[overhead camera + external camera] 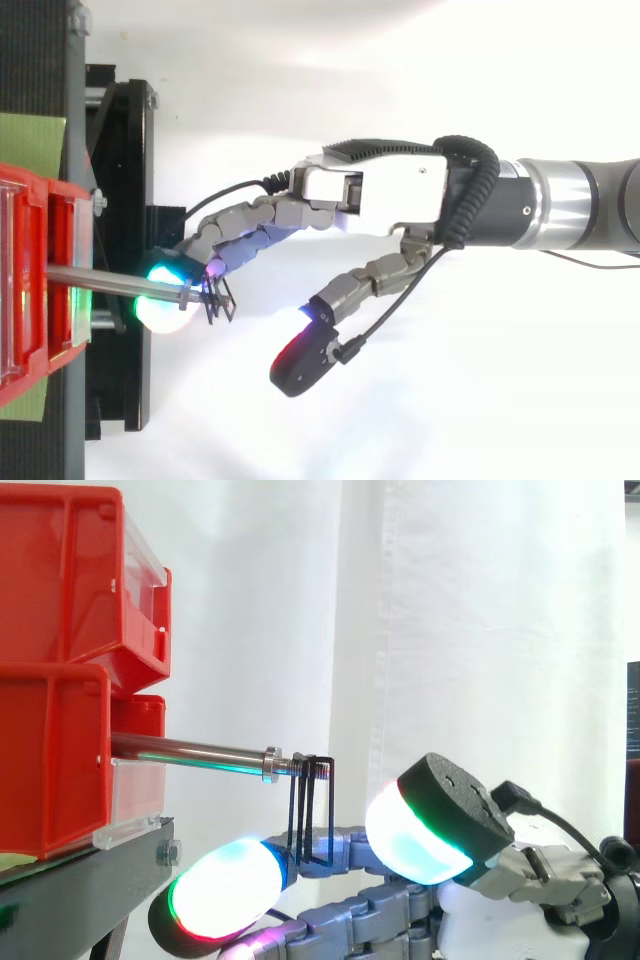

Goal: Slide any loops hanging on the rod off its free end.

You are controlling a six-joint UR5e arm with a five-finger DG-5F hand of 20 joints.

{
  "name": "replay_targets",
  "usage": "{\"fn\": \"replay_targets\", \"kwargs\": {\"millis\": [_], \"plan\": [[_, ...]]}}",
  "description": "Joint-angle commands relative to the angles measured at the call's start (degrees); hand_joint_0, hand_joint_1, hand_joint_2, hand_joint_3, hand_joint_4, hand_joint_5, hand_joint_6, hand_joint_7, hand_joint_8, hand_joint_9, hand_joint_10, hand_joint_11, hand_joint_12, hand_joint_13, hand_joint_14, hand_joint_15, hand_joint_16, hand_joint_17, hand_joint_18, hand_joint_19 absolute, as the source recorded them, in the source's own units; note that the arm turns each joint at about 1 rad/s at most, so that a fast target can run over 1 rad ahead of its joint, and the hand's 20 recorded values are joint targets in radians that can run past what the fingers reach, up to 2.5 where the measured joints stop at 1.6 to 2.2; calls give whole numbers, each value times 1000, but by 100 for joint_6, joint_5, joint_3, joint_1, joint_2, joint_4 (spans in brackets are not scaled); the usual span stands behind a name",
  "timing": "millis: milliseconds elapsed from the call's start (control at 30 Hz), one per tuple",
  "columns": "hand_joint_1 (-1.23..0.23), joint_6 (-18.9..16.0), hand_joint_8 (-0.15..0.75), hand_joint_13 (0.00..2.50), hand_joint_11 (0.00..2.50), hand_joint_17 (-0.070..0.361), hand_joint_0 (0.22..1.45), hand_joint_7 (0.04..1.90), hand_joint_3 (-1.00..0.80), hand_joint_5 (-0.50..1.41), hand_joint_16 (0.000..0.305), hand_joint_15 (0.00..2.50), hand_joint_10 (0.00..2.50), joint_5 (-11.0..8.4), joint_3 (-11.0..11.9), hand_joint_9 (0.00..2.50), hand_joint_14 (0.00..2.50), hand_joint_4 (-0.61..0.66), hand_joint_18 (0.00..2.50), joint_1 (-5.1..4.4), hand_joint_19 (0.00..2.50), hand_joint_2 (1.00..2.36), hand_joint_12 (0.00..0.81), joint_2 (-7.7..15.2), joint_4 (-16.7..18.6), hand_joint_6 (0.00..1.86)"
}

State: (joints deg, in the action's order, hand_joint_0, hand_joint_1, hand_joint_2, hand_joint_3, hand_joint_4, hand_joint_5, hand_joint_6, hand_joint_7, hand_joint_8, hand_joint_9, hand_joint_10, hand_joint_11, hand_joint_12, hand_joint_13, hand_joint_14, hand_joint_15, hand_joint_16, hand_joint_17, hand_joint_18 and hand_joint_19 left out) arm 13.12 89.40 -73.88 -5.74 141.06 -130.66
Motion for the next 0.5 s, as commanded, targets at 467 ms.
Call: {"fn": "replay_targets", "kwargs": {"millis": [467], "plan": [[-580, 7, 281, 523, 0, 73, 630, 915, -419, -124, 33, 31, 0, 42, 75, 615, 0, 277, 492, 12, 292, 1007, 251, 0, -3, 503]]}}
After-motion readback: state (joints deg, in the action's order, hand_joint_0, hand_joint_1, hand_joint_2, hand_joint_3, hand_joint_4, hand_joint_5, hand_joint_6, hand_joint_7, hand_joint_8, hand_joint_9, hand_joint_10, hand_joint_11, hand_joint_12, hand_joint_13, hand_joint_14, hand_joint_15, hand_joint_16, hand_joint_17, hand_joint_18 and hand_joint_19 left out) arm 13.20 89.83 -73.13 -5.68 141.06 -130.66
